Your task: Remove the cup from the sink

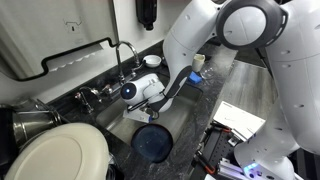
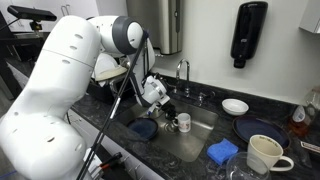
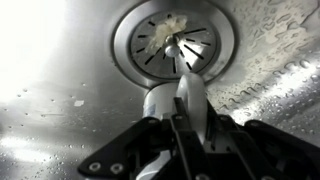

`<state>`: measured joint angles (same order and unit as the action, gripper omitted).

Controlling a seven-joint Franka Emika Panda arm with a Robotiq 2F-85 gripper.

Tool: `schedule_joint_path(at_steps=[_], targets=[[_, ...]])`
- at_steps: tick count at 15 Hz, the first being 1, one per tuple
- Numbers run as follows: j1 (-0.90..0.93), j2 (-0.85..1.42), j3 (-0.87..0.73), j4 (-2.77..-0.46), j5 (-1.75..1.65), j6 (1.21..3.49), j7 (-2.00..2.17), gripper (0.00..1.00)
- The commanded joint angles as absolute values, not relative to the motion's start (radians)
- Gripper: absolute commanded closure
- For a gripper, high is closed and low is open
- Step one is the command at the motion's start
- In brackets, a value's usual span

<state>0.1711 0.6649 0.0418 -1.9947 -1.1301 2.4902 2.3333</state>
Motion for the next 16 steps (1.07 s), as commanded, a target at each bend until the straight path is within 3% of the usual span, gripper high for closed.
schedule_joint_path(at_steps=[1,16], targets=[[0.194,0.655,0.028,-1.993,-1.114,2.464,2.321,0.98],[0.131,0.420,-0.039,-2.212,-1.121,2.466,2.351,0.95]])
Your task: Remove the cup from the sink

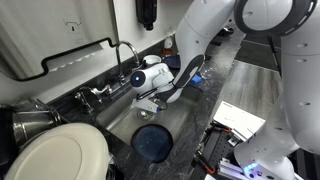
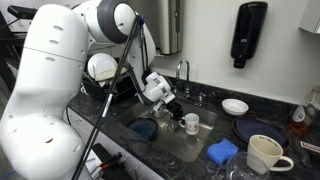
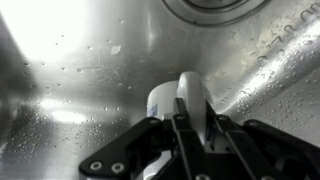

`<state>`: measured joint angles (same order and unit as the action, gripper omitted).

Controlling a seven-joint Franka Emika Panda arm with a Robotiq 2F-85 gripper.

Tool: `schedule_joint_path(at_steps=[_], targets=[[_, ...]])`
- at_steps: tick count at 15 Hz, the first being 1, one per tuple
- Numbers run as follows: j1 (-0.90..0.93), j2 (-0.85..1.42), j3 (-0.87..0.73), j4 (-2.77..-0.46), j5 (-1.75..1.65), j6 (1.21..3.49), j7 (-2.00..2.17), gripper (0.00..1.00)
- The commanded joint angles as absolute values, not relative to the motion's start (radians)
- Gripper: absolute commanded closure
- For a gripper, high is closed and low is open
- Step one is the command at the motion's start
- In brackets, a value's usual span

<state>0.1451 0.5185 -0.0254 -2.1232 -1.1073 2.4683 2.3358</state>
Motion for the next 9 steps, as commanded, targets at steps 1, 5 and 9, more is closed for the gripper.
schedule_joint_path(at_steps=[1,5,9], targets=[[0.128,0.399,-0.046,-2.231,-1.131,2.468,2.359,0.95],[0.116,0.351,-0.057,-2.262,-1.185,2.475,2.394,0.95],[0.098,0.306,-0.049,-2.265,-1.200,2.478,2.399,0.95]])
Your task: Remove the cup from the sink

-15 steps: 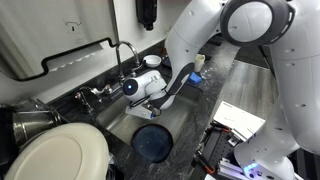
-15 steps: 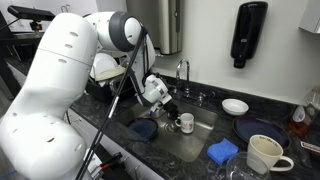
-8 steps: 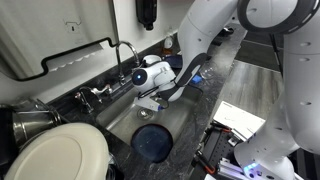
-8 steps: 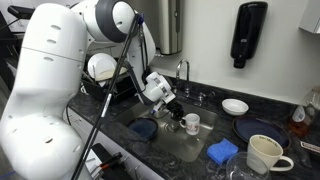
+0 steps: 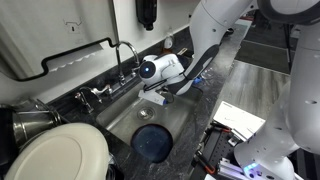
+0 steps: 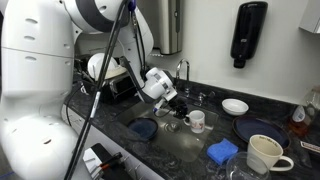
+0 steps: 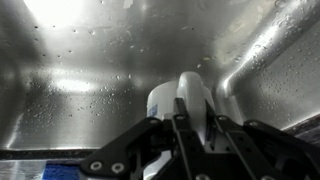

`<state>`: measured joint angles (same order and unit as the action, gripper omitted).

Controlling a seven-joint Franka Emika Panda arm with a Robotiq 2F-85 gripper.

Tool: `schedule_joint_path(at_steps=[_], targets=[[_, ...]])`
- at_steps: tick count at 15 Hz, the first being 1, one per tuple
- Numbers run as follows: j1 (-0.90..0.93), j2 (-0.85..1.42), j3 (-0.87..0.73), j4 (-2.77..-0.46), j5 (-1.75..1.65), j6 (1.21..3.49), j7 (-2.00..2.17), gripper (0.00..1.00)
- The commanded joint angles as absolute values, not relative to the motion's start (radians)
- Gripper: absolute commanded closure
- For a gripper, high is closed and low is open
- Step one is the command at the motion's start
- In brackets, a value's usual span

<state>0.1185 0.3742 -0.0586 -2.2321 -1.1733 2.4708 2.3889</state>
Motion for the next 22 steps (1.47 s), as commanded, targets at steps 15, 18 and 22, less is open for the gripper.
schedule_joint_path(at_steps=[15,18,22], targets=[[0.003,0.284,-0.081,-2.149,-0.956,2.335,2.233,0.95],[-0.008,0.297,-0.095,-2.130,-0.926,2.320,2.217,0.95],[-0.019,0.339,-0.108,-2.102,-0.905,2.322,2.208,0.95]])
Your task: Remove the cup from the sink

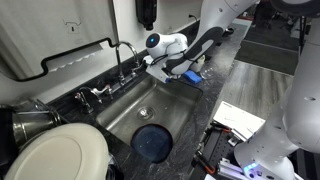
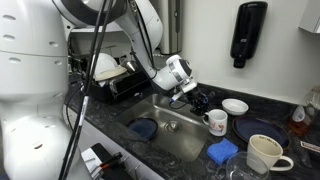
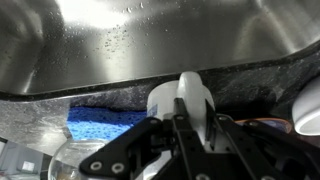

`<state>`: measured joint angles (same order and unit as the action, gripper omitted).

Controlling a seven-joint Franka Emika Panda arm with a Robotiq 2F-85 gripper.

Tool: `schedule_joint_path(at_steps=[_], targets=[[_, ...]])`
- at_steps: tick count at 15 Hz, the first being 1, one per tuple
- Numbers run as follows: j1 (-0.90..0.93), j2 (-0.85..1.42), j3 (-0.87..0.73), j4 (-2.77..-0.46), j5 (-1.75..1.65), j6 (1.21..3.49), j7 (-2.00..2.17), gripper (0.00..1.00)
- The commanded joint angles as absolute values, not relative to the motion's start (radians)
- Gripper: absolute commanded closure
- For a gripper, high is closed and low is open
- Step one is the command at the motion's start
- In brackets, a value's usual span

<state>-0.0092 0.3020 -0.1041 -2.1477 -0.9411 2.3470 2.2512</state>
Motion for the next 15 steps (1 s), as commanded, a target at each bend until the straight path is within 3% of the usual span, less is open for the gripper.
schedule_joint_path(at_steps=[1,2,3,5,12,15], targets=[[-0.022,0.350,-0.111,-2.094,-0.896,2.321,2.205,0.95],[-0.024,0.359,-0.114,-2.088,-0.887,2.323,2.201,0.95],[-0.023,0.366,-0.118,-2.080,-0.883,2.321,2.199,0.57],[-0.024,0.371,-0.124,-2.069,-0.877,2.324,2.202,0.52],[-0.024,0.351,-0.117,-2.070,-0.848,2.309,2.161,0.02],[-0.036,0.328,-0.110,-2.074,-0.746,2.292,2.018,0.00]])
